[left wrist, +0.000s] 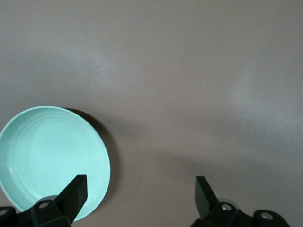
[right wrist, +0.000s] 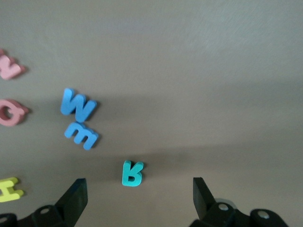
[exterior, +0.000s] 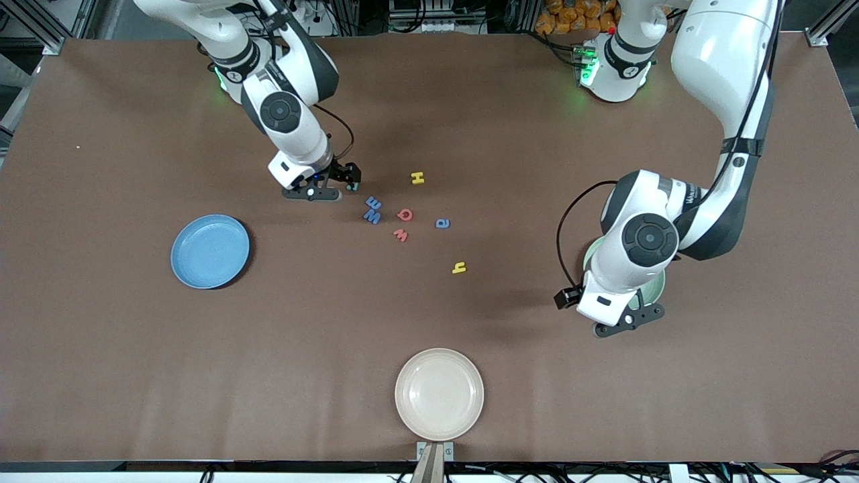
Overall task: Sort uppercase to blue plate, lowercase to green plate
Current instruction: 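Reach the right gripper to the teal R while the left gripper reaches the h, then grasp the teal R with the right gripper while the left gripper grasps the h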
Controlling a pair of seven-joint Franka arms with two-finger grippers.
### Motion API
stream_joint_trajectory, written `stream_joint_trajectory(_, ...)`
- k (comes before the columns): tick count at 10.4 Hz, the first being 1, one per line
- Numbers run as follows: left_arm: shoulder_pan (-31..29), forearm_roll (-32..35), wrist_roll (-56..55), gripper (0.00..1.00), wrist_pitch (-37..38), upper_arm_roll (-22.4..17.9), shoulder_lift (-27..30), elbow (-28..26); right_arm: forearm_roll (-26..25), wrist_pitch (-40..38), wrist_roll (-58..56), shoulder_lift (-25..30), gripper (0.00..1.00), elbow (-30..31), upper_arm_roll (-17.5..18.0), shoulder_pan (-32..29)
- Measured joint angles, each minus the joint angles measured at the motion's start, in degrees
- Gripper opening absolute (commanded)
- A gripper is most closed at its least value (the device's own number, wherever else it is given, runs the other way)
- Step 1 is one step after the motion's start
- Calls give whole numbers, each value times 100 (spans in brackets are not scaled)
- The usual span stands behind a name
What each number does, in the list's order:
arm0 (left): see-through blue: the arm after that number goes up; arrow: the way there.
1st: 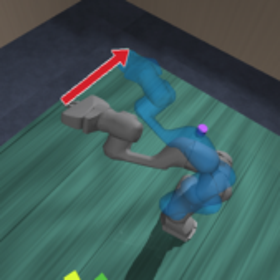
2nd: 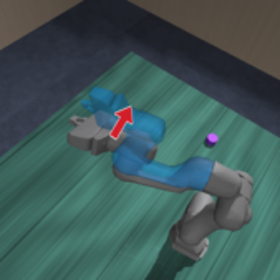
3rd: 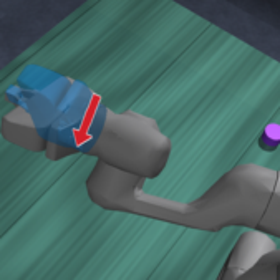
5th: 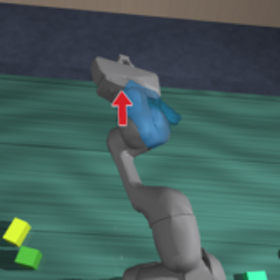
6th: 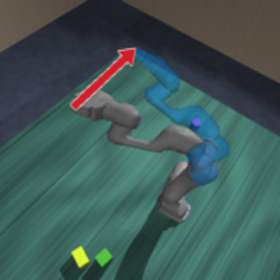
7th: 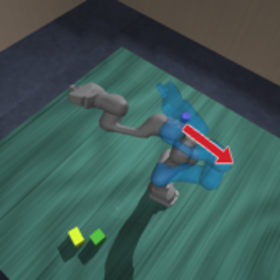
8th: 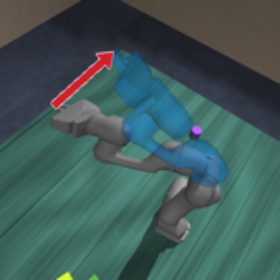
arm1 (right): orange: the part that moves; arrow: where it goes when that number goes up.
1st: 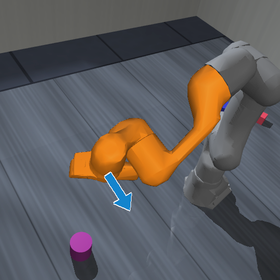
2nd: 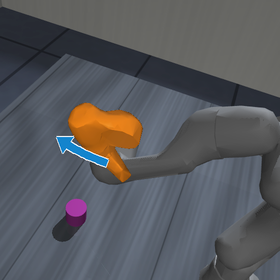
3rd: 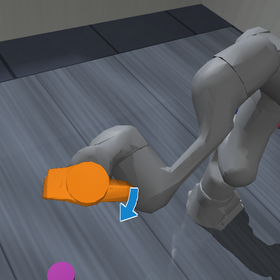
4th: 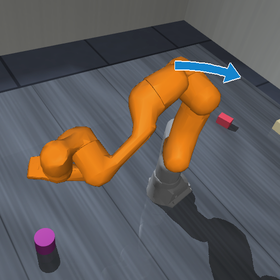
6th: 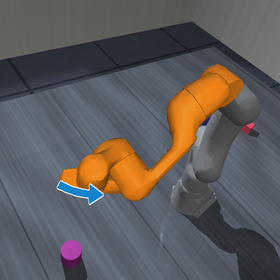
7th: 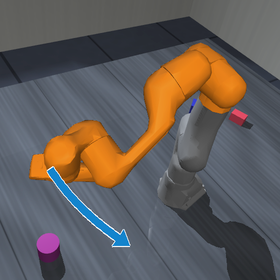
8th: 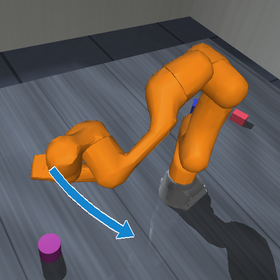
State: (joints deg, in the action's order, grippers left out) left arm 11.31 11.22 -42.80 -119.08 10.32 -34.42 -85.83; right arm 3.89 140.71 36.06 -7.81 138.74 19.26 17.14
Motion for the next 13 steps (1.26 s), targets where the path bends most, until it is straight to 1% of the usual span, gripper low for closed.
stream_joint_trajectory(1, 2, 0, 1, 100, -44, 0, -89, 1, 3, 58, 30, -84, 90, 28, 0, 79)
stream_joint_trajectory(2, 7, 0, 1, 100, -69, 5, -172, 1, 9, 181, 51, -156, 88, 61, 0, 142)
stream_joint_trajectory(3, 40, 0, 1, 100, -103, 11, -233, 2, 17, 451, 60, -241, 81, 144, 0, 174)
stream_joint_trajectory(6, 272, 0, -6, 100, -305, 30, -263, 35, 22, 1143, 61, -589, 80, 348, -1, 242)
stream_joint_trajectory(7, 300, 0, -6, 100, -469, 30, -263, 48, 22, 1222, 62, -685, 73, 350, -1, 255)
stream_joint_trajectory(8, 302, 0, -6, 100, -547, 29, -264, 50, 23, 1262, 62, -745, 72, 350, -3, 256)
stream_joint_trajectory(9, 328, 0, -6, 100, -557, 33, -272, 49, 24, 1282, 62, -782, 63, 350, -3, 256)
stream_joint_trajectory(10, 392, 0, -57, 100, -557, 35, -295, 46, 25, 1284, 62, -792, 59, 350, -4, 257)
stream_joint_trajectory(12, 479, 0, -316, 100, -557, 35, -395, 41, 26, 1330, 64, -816, 57, 351, -4, 257)
stream_joint_trajectory(13, 486, 0, -519, 100, -558, 34, -450, 40, 27, 1368, 64, -856, 54, 352, -4, 258)
